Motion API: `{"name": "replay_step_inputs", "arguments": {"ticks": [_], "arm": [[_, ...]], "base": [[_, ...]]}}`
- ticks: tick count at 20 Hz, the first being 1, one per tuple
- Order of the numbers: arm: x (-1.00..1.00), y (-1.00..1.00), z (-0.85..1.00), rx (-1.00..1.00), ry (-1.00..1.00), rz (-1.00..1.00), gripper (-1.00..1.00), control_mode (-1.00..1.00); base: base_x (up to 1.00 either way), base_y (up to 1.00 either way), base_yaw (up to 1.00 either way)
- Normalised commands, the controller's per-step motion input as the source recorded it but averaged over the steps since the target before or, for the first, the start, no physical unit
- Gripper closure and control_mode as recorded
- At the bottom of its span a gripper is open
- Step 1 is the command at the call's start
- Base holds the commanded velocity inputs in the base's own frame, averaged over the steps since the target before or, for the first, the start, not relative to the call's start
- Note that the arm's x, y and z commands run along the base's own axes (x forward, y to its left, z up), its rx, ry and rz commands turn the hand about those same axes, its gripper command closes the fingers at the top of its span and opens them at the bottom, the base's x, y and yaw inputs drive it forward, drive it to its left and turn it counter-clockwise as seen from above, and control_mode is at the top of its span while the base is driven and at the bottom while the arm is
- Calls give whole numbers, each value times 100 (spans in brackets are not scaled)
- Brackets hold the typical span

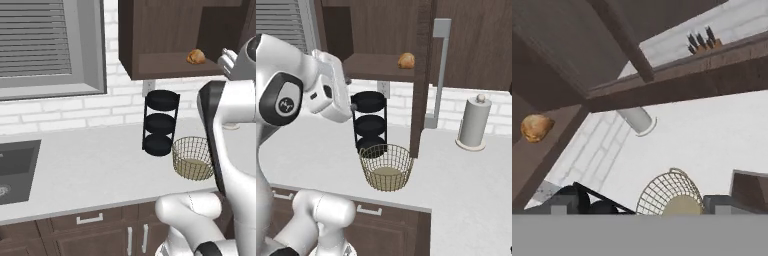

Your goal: Open the cabinet, pick up the bread from the cabinet and place it in the basket. Then move the basket to the dining counter.

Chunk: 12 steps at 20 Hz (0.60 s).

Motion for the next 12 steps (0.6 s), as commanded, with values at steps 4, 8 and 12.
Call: {"name": "replay_step_inputs", "arguments": {"ticks": [4,8,12], "arm": [[68,4,30,-16,37,48,-100,-100],[69,-1,53,-22,41,32,-100,-100],[65,0,-8,-26,3,28,-100,-100]], "base": [[0,0,0],[0,0,0],[0,0,0]]}}
